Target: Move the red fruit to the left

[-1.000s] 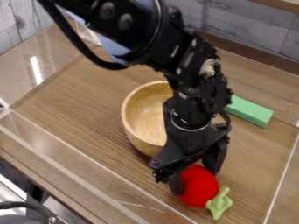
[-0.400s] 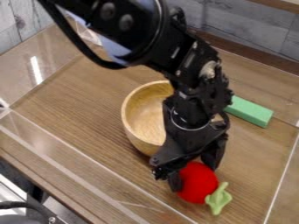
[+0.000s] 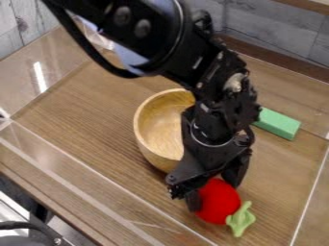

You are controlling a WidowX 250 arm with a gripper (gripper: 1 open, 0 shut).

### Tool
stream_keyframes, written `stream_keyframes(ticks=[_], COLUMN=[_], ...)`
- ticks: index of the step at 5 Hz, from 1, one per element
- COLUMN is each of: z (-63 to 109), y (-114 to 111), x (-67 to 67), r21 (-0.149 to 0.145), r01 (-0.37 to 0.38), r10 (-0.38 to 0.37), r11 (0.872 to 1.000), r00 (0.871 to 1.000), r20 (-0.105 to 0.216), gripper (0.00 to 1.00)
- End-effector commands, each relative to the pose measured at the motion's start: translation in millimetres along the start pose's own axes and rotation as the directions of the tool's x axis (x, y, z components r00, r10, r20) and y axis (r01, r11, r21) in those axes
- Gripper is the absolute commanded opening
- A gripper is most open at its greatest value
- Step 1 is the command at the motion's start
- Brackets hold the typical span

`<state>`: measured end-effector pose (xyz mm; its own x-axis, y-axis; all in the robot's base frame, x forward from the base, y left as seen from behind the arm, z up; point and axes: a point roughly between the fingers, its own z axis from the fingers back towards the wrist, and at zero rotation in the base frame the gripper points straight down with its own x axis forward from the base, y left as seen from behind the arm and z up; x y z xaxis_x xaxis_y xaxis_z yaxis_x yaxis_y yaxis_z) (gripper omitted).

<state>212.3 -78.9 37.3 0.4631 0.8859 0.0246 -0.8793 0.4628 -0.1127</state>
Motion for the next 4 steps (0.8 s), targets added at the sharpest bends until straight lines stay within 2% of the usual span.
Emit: stream_keyframes(ticks=[1, 2, 3, 4], z=[14.4, 35.4, 63.2, 67.5], y=[-6.8, -9.2, -10.3, -6.5], x=[1.1, 4.4, 17.4, 26.9], r21=[-0.033, -0.054, -0.089, -0.101], r01=[0.02, 0.03, 0.021, 0.026], r10=[-0.02, -0.031, -0.025, -0.031], r11=[0.999, 0.998, 0.996, 0.995], r00=[1.0, 0.999, 0.999, 0.999], r20=[0.003, -0.015, -0.044, -0.04], gripper=[0.0, 0.0, 0.0, 0.0])
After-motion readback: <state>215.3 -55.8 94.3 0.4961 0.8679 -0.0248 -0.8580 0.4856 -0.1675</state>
